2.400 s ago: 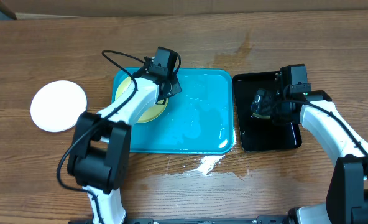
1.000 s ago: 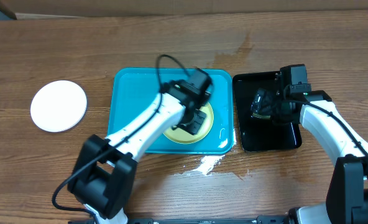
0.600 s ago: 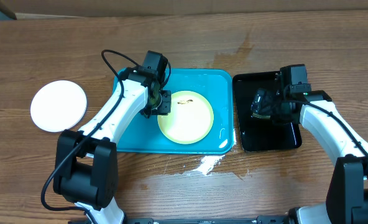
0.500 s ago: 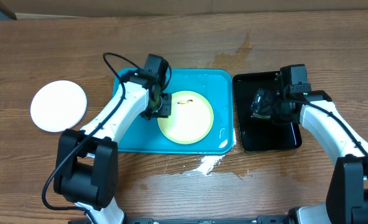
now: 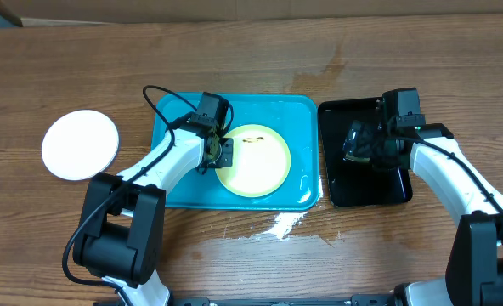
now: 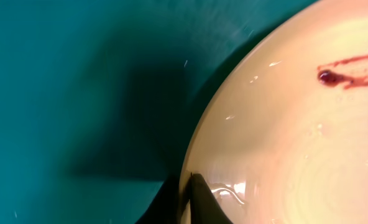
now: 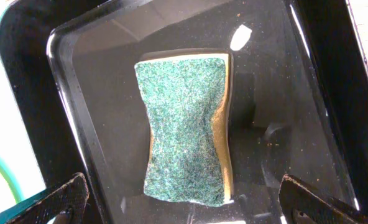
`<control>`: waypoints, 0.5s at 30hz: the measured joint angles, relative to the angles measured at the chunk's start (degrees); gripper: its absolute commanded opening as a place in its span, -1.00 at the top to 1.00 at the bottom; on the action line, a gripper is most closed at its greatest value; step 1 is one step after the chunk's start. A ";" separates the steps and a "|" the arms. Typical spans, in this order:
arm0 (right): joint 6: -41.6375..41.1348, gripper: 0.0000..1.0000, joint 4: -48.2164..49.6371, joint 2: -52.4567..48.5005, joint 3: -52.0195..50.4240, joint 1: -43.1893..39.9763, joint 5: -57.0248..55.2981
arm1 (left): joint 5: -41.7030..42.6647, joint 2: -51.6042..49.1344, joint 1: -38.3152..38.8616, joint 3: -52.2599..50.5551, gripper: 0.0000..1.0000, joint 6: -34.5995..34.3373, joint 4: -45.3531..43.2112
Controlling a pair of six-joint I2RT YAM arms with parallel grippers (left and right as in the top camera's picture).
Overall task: Clean dirty plates on tray and stack at the side
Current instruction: 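Drag the yellow plate right toward the tray center with left gripper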
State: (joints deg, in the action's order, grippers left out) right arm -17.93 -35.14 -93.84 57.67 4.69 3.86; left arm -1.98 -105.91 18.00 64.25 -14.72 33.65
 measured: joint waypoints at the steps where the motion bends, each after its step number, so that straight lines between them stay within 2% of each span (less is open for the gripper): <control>1: 0.00 -1.00 -0.02 -0.02 0.00 0.00 0.02 | -0.11 0.00 0.00 0.02 0.91 1.01 -1.33; 5: -0.02 -1.00 0.02 0.00 0.00 0.00 0.02 | -1.25 0.00 0.00 -0.11 0.88 6.21 -6.27; 12: 0.00 -1.00 -0.02 0.00 0.00 0.00 0.02 | -3.48 0.00 0.00 -0.17 0.70 20.44 -17.33; 14: 0.00 -1.00 -0.02 0.00 0.00 0.02 0.00 | -3.65 0.00 0.00 -0.17 0.50 24.22 -19.76; 15: 0.00 -1.00 -0.02 0.00 0.00 0.00 0.00 | -3.63 0.00 0.00 -0.15 0.17 26.03 -20.63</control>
State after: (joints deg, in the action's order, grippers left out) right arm -17.93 -35.16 -93.84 57.67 4.69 3.86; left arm -5.61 -105.91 18.00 64.10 11.31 13.02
